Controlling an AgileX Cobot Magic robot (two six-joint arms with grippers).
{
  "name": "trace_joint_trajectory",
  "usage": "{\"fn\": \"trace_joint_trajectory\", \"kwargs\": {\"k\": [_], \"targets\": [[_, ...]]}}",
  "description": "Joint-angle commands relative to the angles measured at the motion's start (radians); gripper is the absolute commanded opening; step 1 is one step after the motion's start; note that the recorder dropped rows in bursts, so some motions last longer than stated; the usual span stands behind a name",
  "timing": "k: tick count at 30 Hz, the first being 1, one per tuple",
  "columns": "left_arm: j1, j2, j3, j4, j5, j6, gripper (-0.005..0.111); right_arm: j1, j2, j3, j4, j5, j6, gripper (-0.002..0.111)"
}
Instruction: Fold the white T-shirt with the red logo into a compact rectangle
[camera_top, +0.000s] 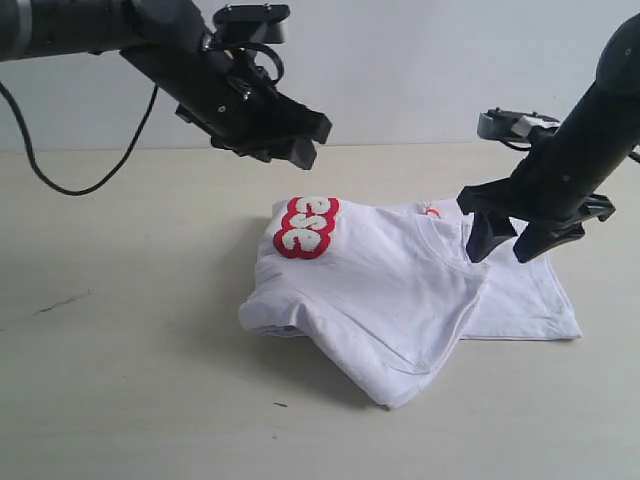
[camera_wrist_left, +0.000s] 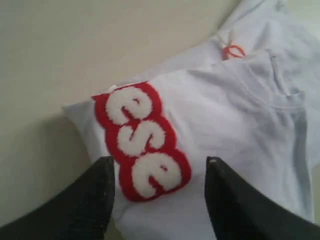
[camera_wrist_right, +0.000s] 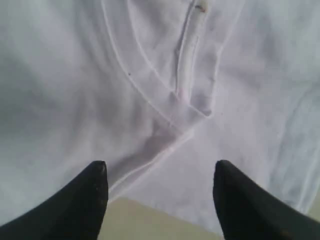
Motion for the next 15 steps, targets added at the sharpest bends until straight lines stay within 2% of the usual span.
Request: {"fn": "trace_joint_trajectory", "kwargs": {"k": [1,8,15], "targets": [[0.042,-0.042,0.086,0.021,-0.031,0.015,0.054,-0.001,0.073,0.002,-0.012,-0.089,0.009,0.060],[0.090,-0.044,0.194,0.018,-0.073,0.055,0.054,-0.001,0.167,0.002,0.090,-0.146,-0.070,0.060],[0.102,-0.044,0.231,0.017,-0.114,0.079,0.054,-0.001,0.209,-0.001,0.141,-0.163,-0.106,0.059]]}}
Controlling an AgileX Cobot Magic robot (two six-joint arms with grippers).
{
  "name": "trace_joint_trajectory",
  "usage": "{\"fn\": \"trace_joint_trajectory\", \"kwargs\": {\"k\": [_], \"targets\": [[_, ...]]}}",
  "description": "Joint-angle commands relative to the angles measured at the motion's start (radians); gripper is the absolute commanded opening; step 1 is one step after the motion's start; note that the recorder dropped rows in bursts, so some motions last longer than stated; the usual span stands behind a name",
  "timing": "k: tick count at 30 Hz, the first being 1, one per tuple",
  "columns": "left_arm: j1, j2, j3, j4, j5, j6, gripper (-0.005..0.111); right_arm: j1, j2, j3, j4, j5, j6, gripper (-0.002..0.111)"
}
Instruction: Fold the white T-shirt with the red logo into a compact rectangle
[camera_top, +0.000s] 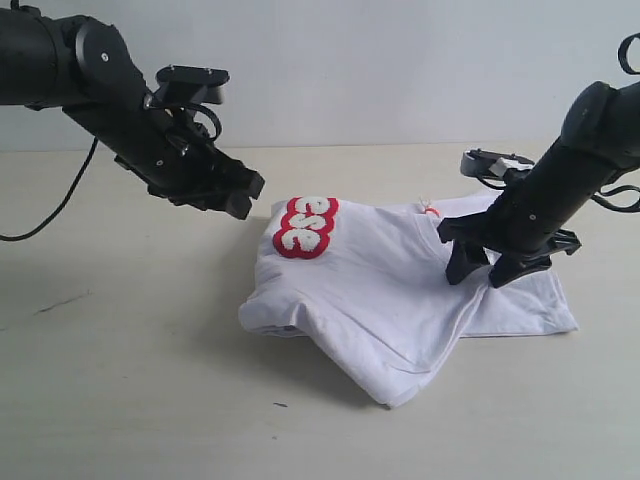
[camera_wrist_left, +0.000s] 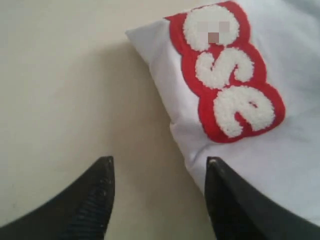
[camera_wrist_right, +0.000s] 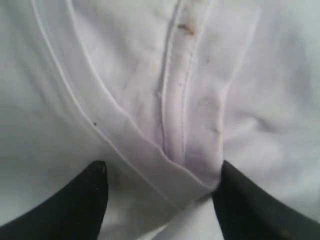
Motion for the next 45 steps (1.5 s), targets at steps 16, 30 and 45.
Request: {"fn": "trace_joint_trajectory", "kwargs": {"k": [16,30,45], "targets": [[0.003,-0.011,0.011,-0.016,-0.040,0.010,0.054,0.001,-0.089,0.004,-0.051,0.015,0.042,0.061],[0.003,-0.011,0.011,-0.018,-0.032,0.010,0.054,0.001,-0.007,0.004,0.090,0.030,-0.088,0.057],[0.003,-0.011,0.011,-0.018,-0.052,0.010,0.054,0.001,-0.057,-0.009,0.125,0.041,-0.130,0.054]]}}
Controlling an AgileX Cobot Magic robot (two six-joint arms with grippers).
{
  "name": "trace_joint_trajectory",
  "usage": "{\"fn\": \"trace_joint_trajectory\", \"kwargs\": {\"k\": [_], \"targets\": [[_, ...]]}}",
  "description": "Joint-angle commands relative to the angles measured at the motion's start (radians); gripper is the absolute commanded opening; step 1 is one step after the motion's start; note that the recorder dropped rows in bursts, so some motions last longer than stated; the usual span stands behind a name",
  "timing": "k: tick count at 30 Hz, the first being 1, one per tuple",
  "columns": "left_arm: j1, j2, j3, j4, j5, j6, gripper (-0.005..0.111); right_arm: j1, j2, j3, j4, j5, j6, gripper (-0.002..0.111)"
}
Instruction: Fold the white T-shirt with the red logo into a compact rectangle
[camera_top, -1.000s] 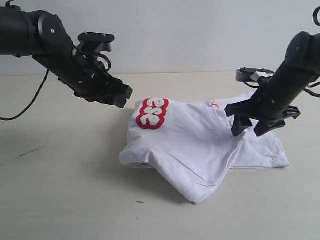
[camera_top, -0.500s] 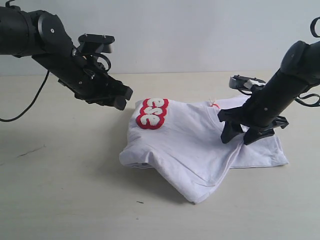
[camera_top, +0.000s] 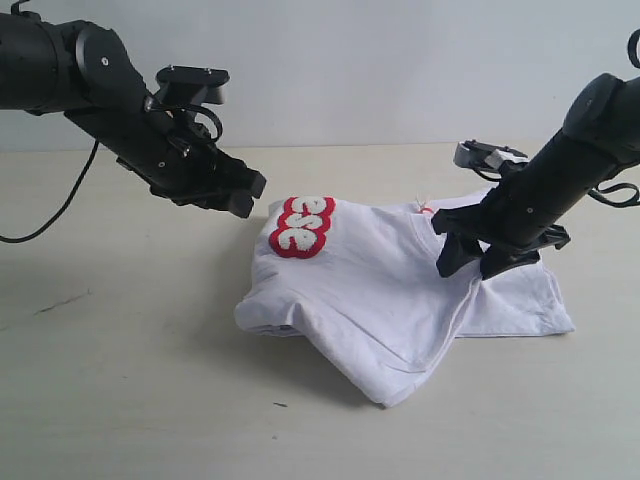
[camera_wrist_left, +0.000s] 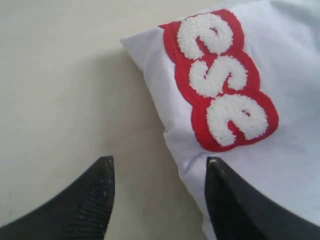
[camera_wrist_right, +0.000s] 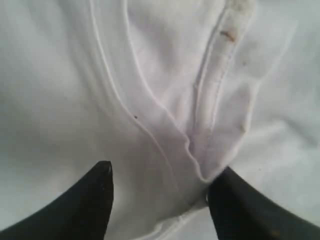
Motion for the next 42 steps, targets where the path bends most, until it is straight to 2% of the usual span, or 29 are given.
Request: {"fn": "trace_joint_trajectory", "kwargs": {"k": [1,9,14,16,20,25,27,29,31,35,40,41,42], "targets": [[0.003,-0.011,0.001,-0.004,-0.020,0.001,0.054,0.001,-0.016,-0.008,0.031,0.020,-0.033,0.054],[0.003,-0.011,0.001,-0.004,-0.012,0.001,0.054,0.001,0.005,-0.006,0.020,0.042,-0.029,0.054],[0.003,-0.011,0.001,-0.004,-0.012,0.001,0.054,0.001,0.005,-0.006,-0.137,0.040,0.107,0.054],[0.003,-0.011,0.001,-0.004,-0.012,0.001,0.054,0.001,0.005,-0.006,-0.127,0.040,0.115,0.054],[0.003,-0.011,0.001,-0.004,-0.012,0.001,0.054,0.001,0.005,-0.006,0.010,0.050,-0.007,0.054],[0.003,-0.011,0.001,-0.004,-0.012,0.001,0.054,0.001,0.022,-0.006,-0.012,0.057,0.007,0.054],[0.003,-0.011,0.001,-0.006,-0.011,0.001,0.054,0.001,0.022,-0.006,-0.081,0.055,0.081,0.054],[0.003,-0.011,0.001,-0.006,-0.011,0.001,0.054,0.001,0.022,-0.006,-0.055,0.055,0.070,0.054],[0.003,-0.011,0.001,-0.006,-0.011,0.001,0.054,0.001,0.022,-0.006,-0.020,0.055,0.037,0.048],[0.003,-0.011,0.001,-0.006,-0.011,0.001,0.054,0.001,0.024,-0.006,-0.024,0.055,0.026,0.028],[0.003,-0.011,0.001,-0.008,-0.008,0.001,0.054,0.001,0.024,-0.006,-0.024,0.055,0.013,0.018],[0.003,-0.011,0.001,-0.008,-0.008,0.001,0.054,0.001,0.024,-0.006,-0.026,0.052,0.004,0.013],[0.003,-0.011,0.001,-0.008,-0.008,0.001,0.054,0.001,0.021,-0.006,-0.026,0.045,-0.011,0.002]]}}
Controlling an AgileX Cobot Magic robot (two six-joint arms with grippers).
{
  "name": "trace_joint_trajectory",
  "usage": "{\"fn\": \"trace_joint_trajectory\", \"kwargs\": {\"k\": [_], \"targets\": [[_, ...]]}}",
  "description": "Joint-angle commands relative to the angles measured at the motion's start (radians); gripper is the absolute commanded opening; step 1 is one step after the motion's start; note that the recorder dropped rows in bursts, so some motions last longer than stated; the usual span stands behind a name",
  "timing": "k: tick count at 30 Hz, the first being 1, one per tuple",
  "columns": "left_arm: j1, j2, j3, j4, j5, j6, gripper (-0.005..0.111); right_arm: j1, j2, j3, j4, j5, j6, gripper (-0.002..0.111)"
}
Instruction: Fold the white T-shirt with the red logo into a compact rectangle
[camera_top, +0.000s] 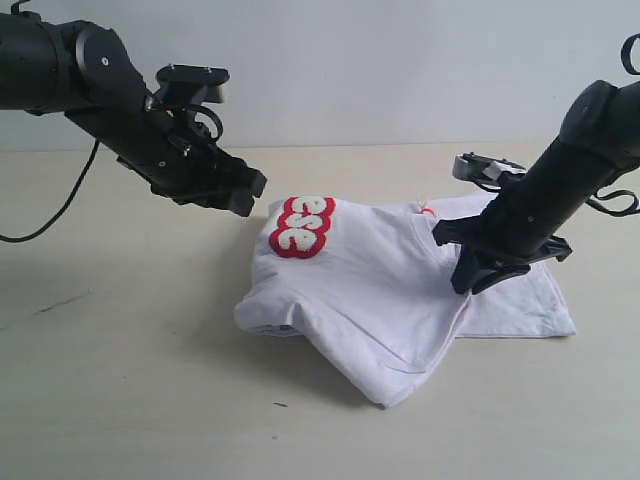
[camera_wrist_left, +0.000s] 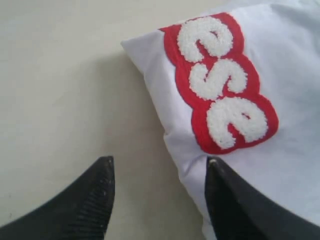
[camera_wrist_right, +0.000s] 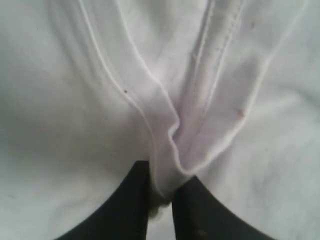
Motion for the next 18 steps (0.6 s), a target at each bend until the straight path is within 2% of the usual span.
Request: {"fn": "trace_joint_trajectory", "kwargs": {"k": [1,13,18], "targets": [[0.003,-0.011,0.001,-0.006,0.001,-0.001,0.054,0.001,-0.005,-0.004,0.004,-0.011,-0.038,0.000],[0.003,-0.011,0.001,-0.007,-0.007,-0.001,0.054,0.001,-0.273,-0.006,-0.027,-0.048,-0.021,0.000],[0.003,-0.011,0.001,-0.007,-0.007,-0.001,0.054,0.001,-0.385,-0.068,-0.346,0.001,0.200,0.000]]}}
